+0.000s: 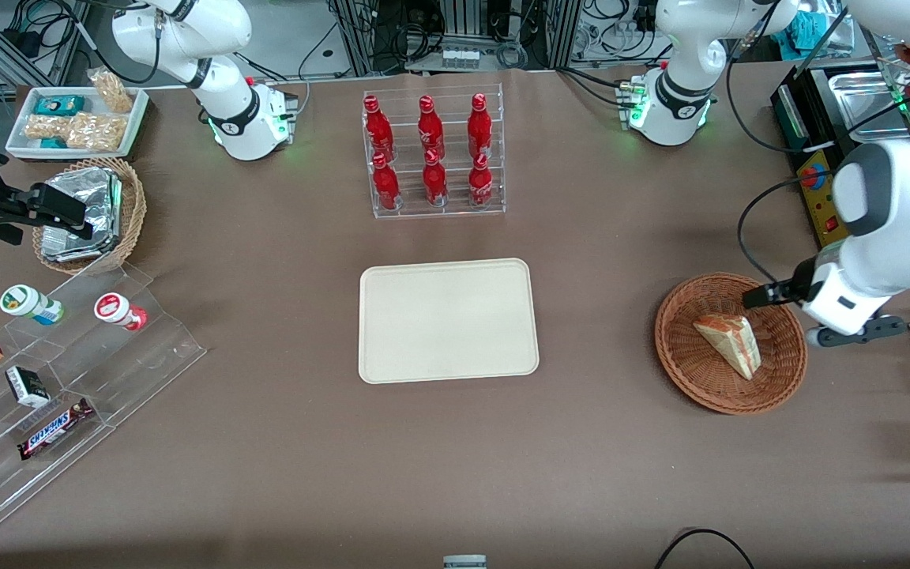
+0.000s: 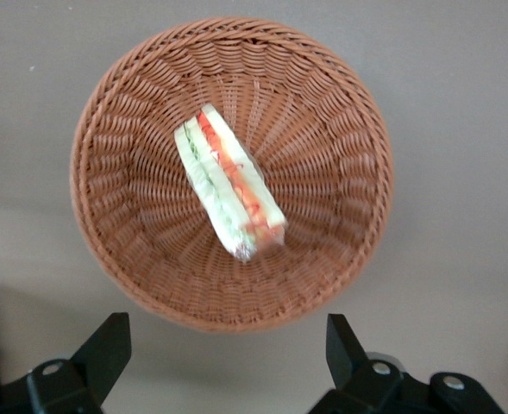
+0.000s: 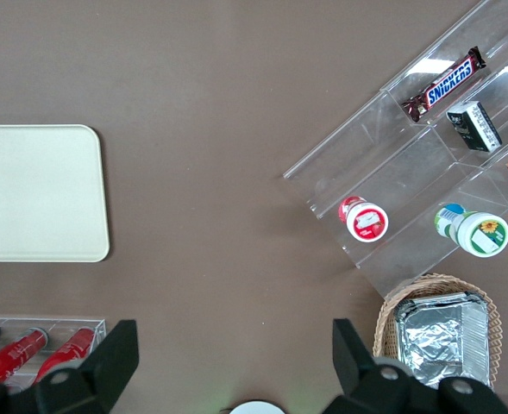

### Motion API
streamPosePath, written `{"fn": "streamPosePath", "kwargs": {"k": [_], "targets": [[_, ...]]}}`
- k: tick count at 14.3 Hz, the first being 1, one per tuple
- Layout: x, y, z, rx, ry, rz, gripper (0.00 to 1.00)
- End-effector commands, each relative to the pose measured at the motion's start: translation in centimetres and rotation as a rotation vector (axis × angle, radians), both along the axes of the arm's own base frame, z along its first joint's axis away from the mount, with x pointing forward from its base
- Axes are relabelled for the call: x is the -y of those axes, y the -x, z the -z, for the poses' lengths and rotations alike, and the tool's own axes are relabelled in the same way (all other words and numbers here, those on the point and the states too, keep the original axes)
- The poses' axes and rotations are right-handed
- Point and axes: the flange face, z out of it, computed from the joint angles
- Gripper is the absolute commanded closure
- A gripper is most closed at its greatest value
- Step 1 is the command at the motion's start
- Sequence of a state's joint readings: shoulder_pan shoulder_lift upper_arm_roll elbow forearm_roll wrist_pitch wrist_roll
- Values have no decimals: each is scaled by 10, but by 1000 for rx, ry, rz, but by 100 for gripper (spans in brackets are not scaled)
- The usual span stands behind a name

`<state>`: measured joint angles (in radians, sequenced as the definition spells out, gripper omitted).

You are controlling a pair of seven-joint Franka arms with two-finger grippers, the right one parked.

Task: Place sandwich from basket to tray
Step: 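Move the left gripper over the sandwich in the wicker basket, then lower the open left gripper around the wrapped sandwich and close it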

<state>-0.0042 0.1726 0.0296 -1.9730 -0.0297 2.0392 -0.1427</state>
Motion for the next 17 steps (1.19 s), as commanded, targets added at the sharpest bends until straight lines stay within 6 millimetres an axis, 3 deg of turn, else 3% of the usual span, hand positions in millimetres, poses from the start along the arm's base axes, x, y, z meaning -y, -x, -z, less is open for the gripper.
{"fn": "streamPosePath", "kwargs": {"k": [1, 4, 8, 11, 12, 13, 15, 16, 17], "targets": [[-7, 11, 29, 65, -4, -83, 0], [-5, 5, 57, 68, -24, -327, 0], [-1, -4, 79, 100, -35, -627, 0], [0, -8, 108, 99, -40, -682, 0], [0, -7, 114, 88, -44, -683, 6], [0, -5, 118, 81, -47, -695, 21], [1, -5, 120, 71, -51, -722, 71], [4, -5, 119, 71, -51, -715, 86], [9, -5, 112, 74, -50, -703, 90]]}}
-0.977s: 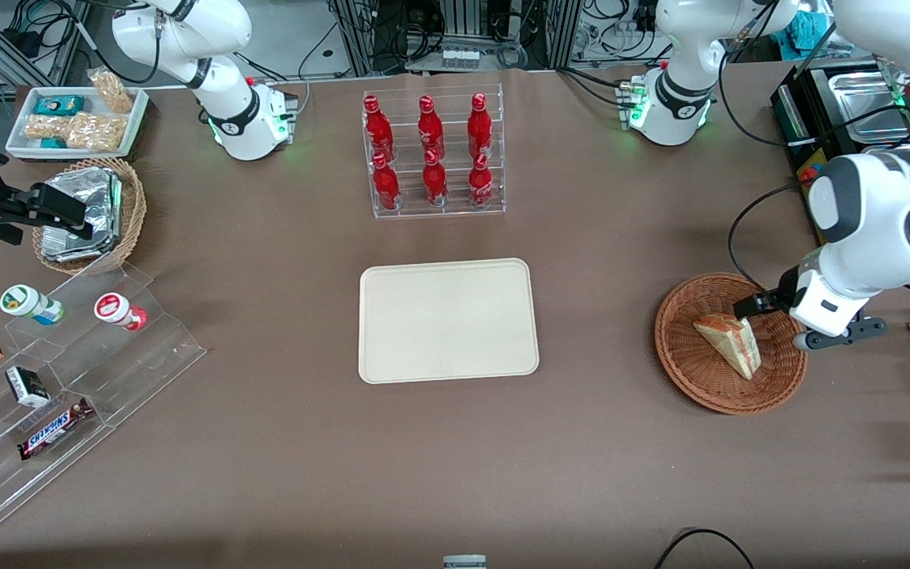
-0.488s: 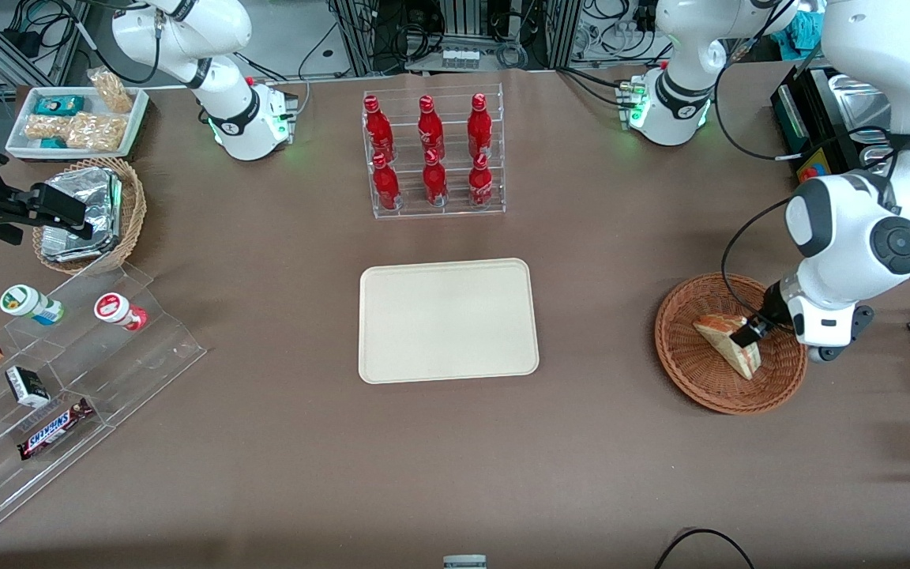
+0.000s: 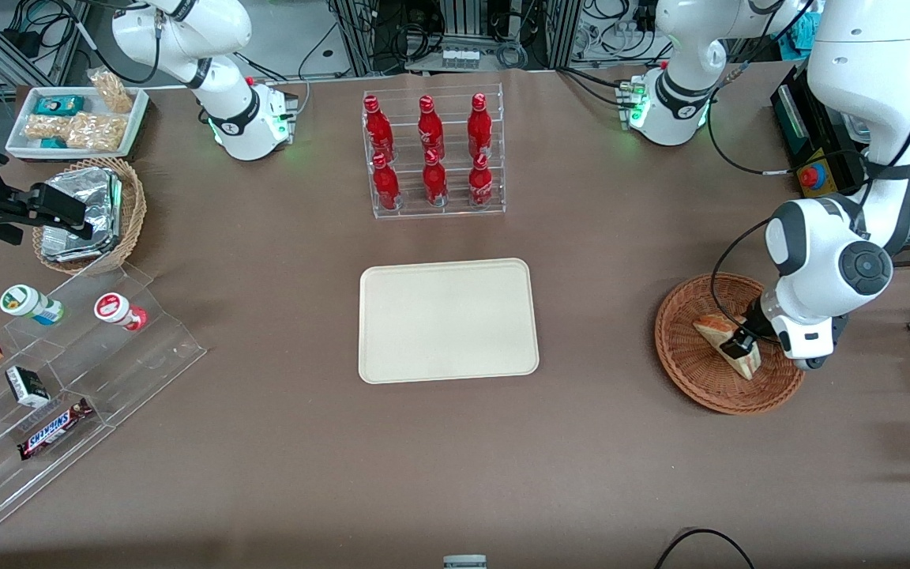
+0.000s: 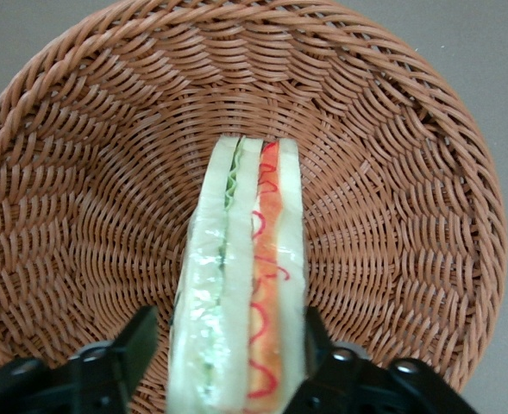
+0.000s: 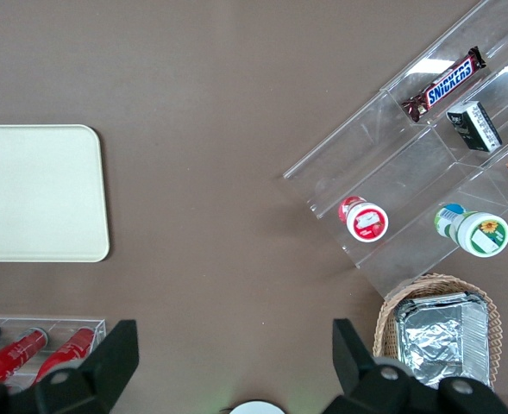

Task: Place sandwich from basket to tray
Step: 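Lower the open left gripper around the wrapped sandwich and close it, then lift the sandwich out of the basket with the left gripper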

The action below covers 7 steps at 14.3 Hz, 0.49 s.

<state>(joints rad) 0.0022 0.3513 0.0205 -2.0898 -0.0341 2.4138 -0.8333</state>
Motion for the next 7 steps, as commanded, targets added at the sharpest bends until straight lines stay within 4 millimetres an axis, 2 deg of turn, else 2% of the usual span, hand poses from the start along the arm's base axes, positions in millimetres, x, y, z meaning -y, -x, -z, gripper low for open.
{"fn": "streamPosePath", "kwargs": {"k": [1, 3, 4, 6, 7], "targets": [[13, -2, -23, -1, 0, 1, 91], [17, -7, -67, -46, 2, 19, 91], [27, -9, -84, -69, 1, 44, 92], [65, -10, -95, -94, -6, 122, 92], [82, -6, -95, -99, -6, 223, 92]]}}
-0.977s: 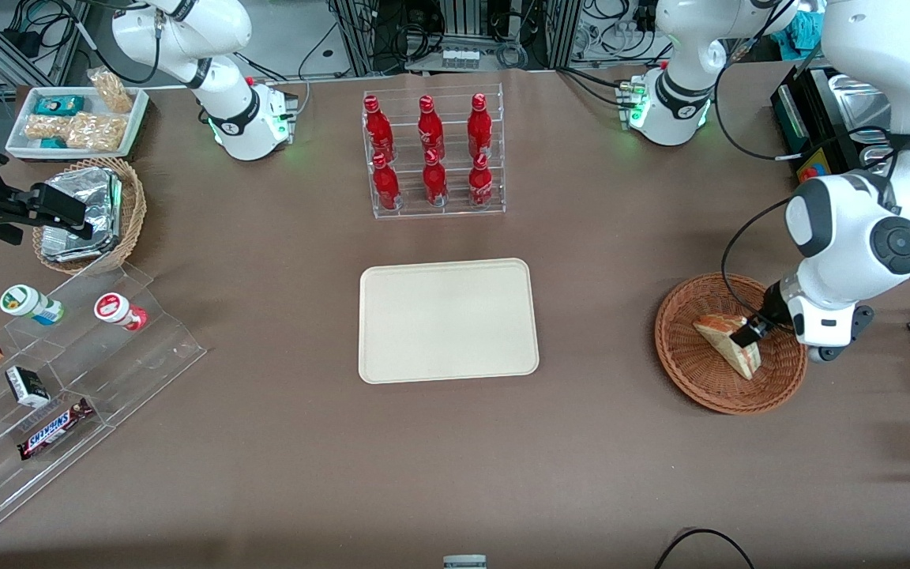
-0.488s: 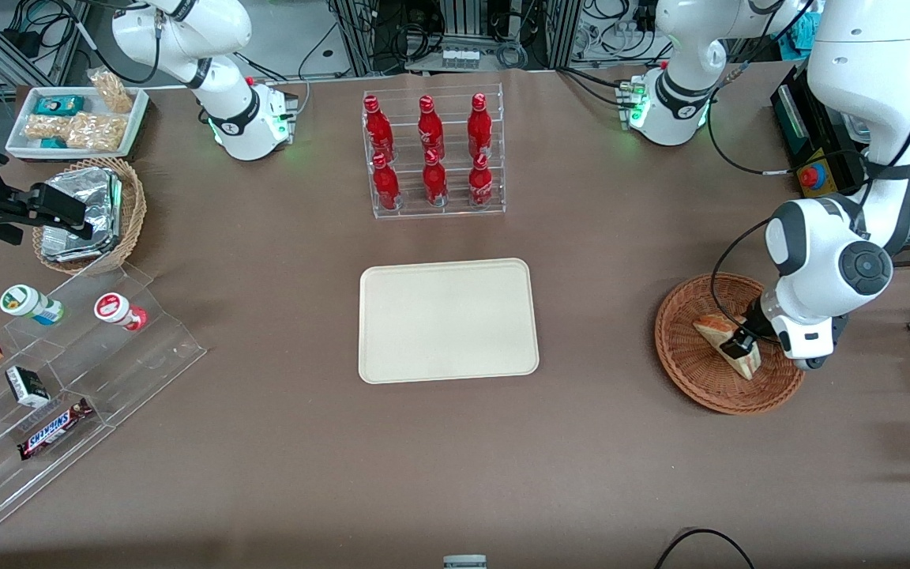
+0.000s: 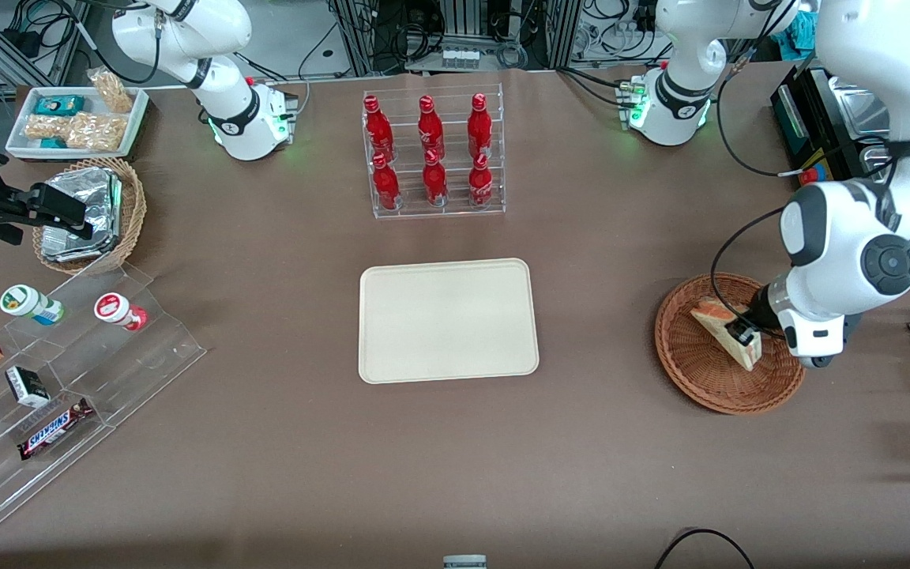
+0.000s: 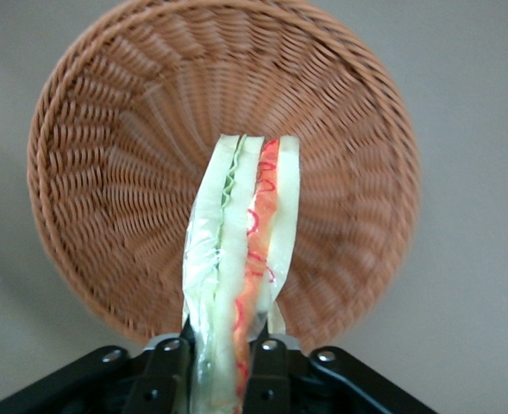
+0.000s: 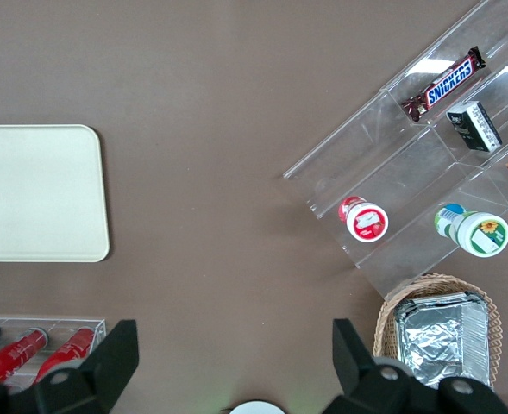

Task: Place sandwich from basket to tray
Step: 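Lift the sandwich out of the basket with the left gripper, then carry the sandwich over the cream tray and lower it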

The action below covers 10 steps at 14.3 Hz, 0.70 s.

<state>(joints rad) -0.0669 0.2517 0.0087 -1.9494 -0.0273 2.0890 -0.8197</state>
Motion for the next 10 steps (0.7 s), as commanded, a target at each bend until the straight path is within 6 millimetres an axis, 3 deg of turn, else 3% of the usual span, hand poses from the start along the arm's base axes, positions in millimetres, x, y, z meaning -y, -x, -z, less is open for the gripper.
{"fn": "streamPosePath", "kwargs": {"k": [1, 3, 4, 10], "targets": [[47, 7, -4, -18, 8, 266, 91], [103, 17, 1, -39, 65, 423, 91], [147, 21, 8, -46, 75, 481, 91], [339, 39, 29, 2, 56, 510, 93]]}}
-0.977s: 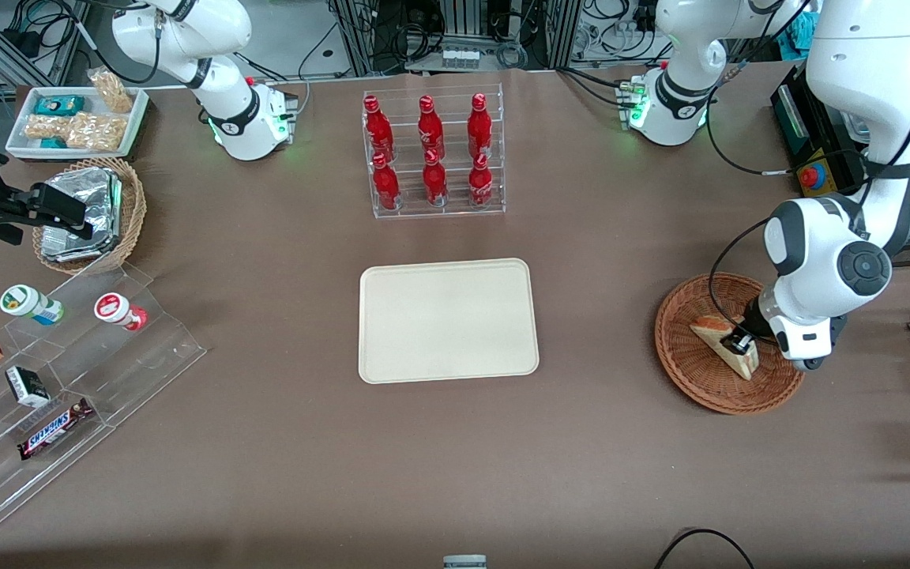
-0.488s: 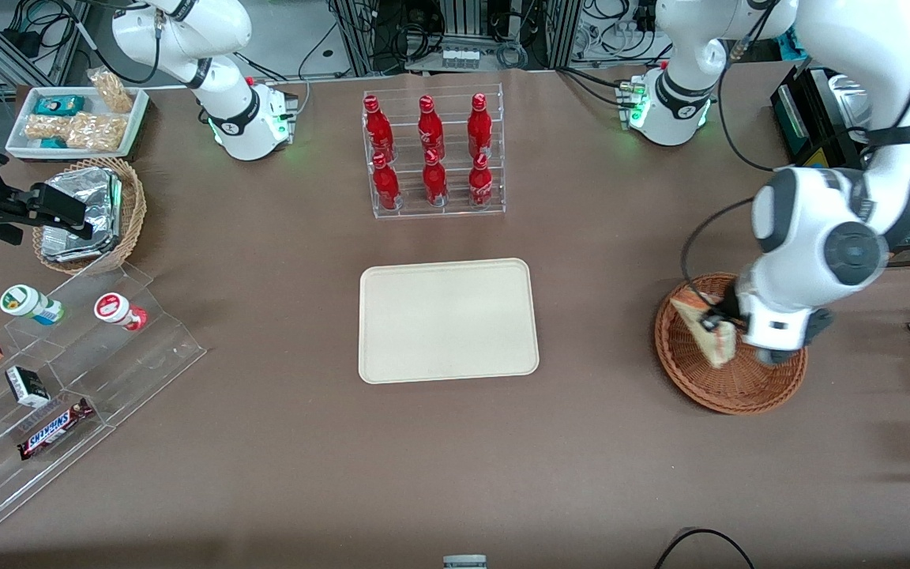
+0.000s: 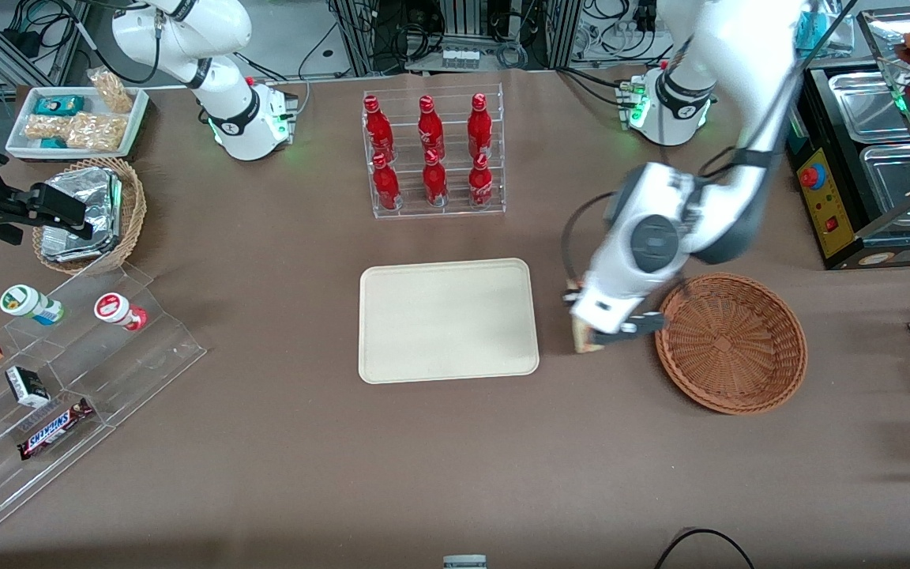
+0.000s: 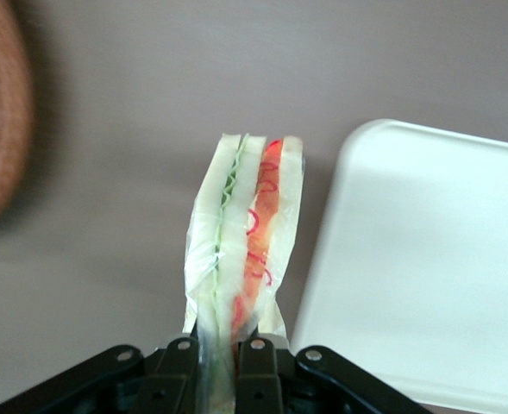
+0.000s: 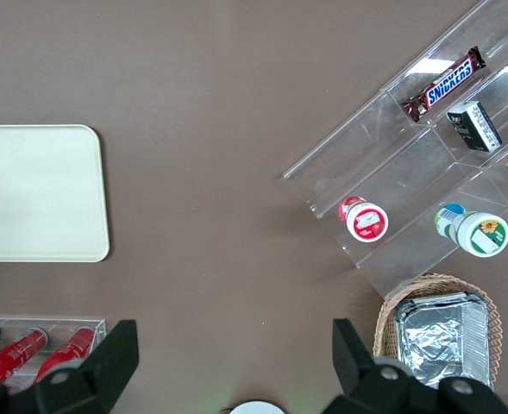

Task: Place sandwich from basket to tray
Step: 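Carry the sandwich over the cream tray and lower it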

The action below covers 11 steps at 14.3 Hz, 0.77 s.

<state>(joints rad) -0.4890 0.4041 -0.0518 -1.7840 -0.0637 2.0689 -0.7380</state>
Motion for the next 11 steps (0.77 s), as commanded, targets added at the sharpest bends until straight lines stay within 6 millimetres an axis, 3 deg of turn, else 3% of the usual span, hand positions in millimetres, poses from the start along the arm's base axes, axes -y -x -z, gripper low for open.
{"fn": "streamPosePath", "kwargs": {"k": [1, 6, 9, 11], "targets": [[73, -4, 9, 37, 12, -28, 93], [170, 23, 34, 95, 45, -27, 93], [198, 38, 48, 103, 52, -17, 93], [204, 43, 58, 108, 45, -4, 93]]}}
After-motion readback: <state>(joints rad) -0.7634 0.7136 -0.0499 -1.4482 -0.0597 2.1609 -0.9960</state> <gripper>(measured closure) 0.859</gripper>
